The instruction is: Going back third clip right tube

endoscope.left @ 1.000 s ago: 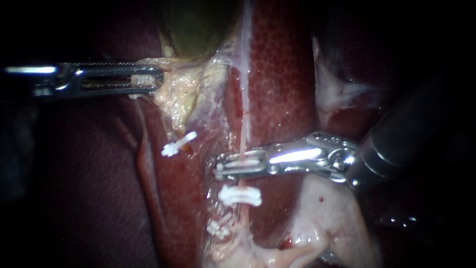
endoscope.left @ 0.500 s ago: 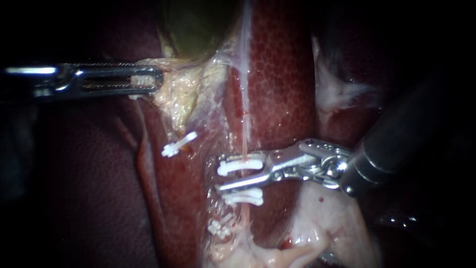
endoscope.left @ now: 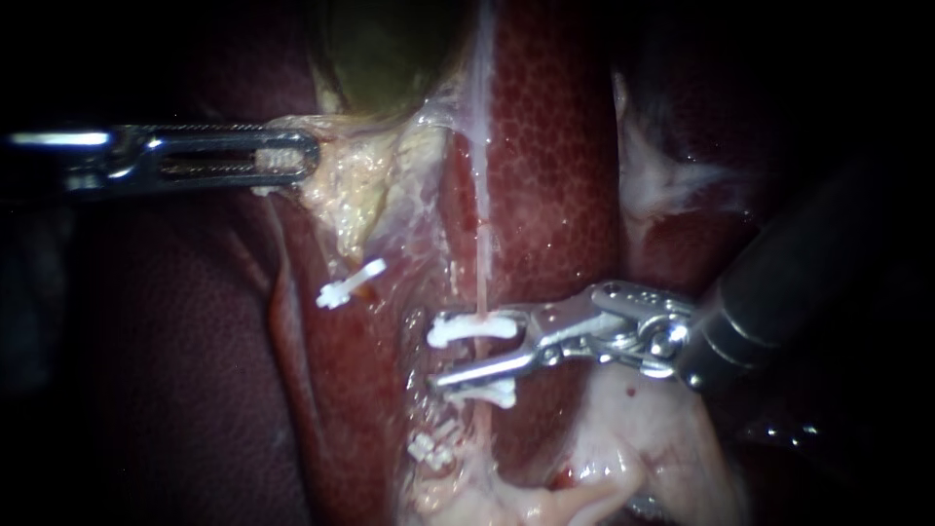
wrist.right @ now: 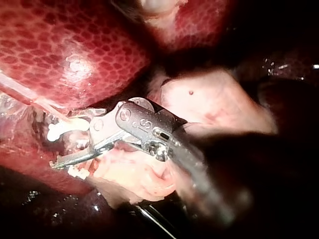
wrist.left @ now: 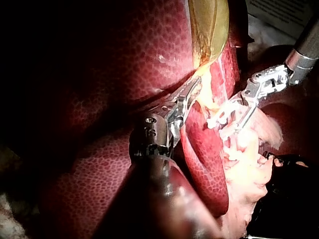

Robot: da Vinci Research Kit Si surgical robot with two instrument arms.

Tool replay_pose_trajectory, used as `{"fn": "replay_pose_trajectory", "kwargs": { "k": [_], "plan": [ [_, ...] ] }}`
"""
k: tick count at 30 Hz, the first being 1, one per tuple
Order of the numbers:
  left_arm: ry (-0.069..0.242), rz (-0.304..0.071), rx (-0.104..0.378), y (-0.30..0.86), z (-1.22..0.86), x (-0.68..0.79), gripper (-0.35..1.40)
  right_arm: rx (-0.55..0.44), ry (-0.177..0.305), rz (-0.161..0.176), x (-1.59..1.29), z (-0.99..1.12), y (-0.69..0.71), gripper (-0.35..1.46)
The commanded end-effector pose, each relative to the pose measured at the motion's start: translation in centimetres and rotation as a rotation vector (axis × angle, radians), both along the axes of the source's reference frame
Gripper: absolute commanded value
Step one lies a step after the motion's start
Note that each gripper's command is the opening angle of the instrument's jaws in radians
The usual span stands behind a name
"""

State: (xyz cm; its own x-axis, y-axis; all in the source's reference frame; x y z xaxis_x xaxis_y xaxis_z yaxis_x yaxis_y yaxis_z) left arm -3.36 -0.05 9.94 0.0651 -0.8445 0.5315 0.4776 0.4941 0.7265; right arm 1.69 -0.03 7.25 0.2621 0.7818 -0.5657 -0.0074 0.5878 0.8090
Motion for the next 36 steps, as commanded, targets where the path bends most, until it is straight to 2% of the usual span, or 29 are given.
{"fn": "replay_pose_trajectory", "kwargs": {
  "k": [1, 4, 10, 19, 27, 31, 36],
  "plan": [
    [0.000, 0.000, 0.000, 0.00, 0.00, 0.00, -0.30, -0.007, 0.001, 0.000, -0.04, 0.01, 0.03, 0.60],
    [0.000, 0.000, 0.000, 0.00, 0.00, 0.00, -0.30, -0.027, 0.005, -0.005, -0.13, 0.00, 0.09, 0.60],
    [0.000, 0.000, 0.000, -0.01, -0.01, 0.01, -0.28, -0.067, 0.018, -0.022, -0.32, -0.14, 0.09, 0.60],
    [0.000, 0.000, 0.000, -0.01, -0.01, 0.02, -0.28, -0.136, 0.036, -0.030, -0.67, -0.64, 0.26, 0.60],
    [0.000, 0.000, 0.000, -0.01, -0.01, 0.00, -0.27, -0.237, 0.068, -0.048, -0.92, -1.13, 0.42, 0.60],
    [0.001, -0.001, -0.001, -0.01, 0.00, -0.01, -0.27, -0.256, 0.073, -0.053, -0.94, -1.23, 0.43, 0.60],
    [0.003, -0.002, -0.007, -0.06, 0.11, -0.05, -0.23, -0.262, 0.074, -0.054, -0.94, -1.23, 0.43, 0.60]
  ]
}}
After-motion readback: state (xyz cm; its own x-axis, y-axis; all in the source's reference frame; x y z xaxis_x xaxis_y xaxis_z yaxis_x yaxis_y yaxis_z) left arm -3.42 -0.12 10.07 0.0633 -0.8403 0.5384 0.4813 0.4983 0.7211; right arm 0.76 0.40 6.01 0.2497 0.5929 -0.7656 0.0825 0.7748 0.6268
